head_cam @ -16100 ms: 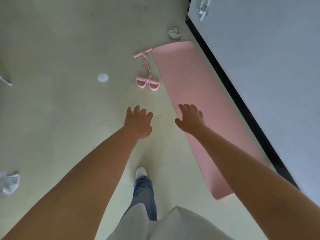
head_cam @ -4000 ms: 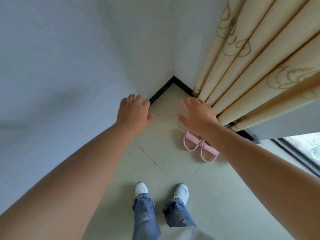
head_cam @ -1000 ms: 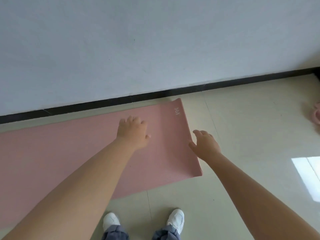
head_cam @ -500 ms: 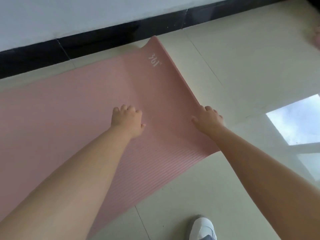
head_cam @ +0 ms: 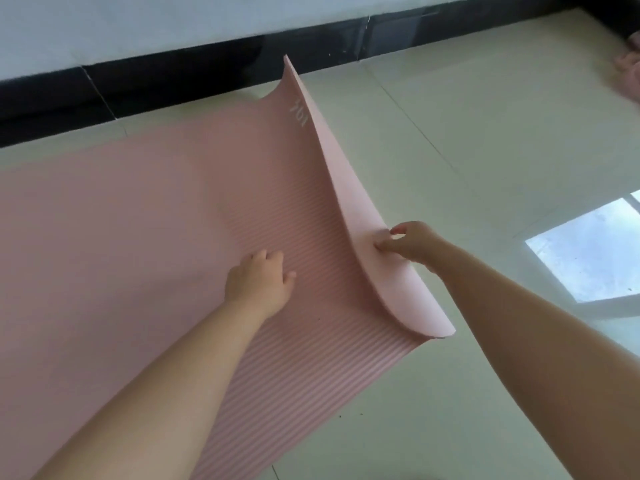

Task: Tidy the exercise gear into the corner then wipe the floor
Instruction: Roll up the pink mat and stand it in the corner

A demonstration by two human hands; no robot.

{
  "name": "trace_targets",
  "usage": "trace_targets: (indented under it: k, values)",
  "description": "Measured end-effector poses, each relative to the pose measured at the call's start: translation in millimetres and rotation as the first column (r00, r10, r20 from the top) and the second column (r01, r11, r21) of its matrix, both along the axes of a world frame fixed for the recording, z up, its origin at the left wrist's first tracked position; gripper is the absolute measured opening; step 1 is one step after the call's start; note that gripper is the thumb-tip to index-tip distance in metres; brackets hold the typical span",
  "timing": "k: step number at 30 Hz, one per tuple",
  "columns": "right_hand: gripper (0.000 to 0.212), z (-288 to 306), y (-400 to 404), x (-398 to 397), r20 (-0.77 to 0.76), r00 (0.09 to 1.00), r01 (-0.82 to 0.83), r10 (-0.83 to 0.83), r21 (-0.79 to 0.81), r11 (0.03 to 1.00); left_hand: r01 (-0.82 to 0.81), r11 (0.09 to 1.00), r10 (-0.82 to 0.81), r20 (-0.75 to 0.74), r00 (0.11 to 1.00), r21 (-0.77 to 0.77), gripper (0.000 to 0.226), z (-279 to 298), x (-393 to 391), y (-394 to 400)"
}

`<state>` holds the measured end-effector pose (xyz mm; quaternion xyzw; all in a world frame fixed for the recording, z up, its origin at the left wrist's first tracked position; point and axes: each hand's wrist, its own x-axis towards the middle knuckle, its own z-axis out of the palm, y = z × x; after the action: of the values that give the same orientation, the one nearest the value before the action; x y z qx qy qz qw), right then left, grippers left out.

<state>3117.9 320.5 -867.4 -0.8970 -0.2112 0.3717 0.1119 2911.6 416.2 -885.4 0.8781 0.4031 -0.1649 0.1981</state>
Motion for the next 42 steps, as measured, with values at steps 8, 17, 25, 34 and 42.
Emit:
trace_targets:
  k: [8, 17, 25, 34, 42]
  values:
    - [0.083, 2, 12, -23, 0.028, 0.998, -0.053, 0.055, -0.088, 0.995, -0.125, 0.989, 0.134, 0.107, 0.985, -0.081, 0.044, 11, -11, 8]
    - [0.066, -16, 2, -92, 0.360, 0.888, -0.280, 0.286, -0.070, 0.957, -0.340, 0.886, 0.420, 0.236, 0.876, -0.314, 0.042, 9, -10, 10]
    - [0.065, -10, -4, -112, 0.324, 0.866, -0.398, 0.380, -0.011, 0.917, -0.361, 0.477, 0.775, 0.190, 0.603, -0.801, 0.052, -2, 4, 5]
    - [0.042, 11, -5, -92, -0.169, 0.986, 0.075, -0.005, 0.412, 0.908, -0.347, 0.286, 0.917, 0.149, 0.371, -0.893, 0.056, -12, 28, -2]
    - [0.054, -7, -15, -86, -0.171, 0.974, 0.195, -0.146, 0.316, 0.928, -0.110, 0.040, 0.956, 0.006, 0.293, -0.993, 0.041, -17, 34, -1]
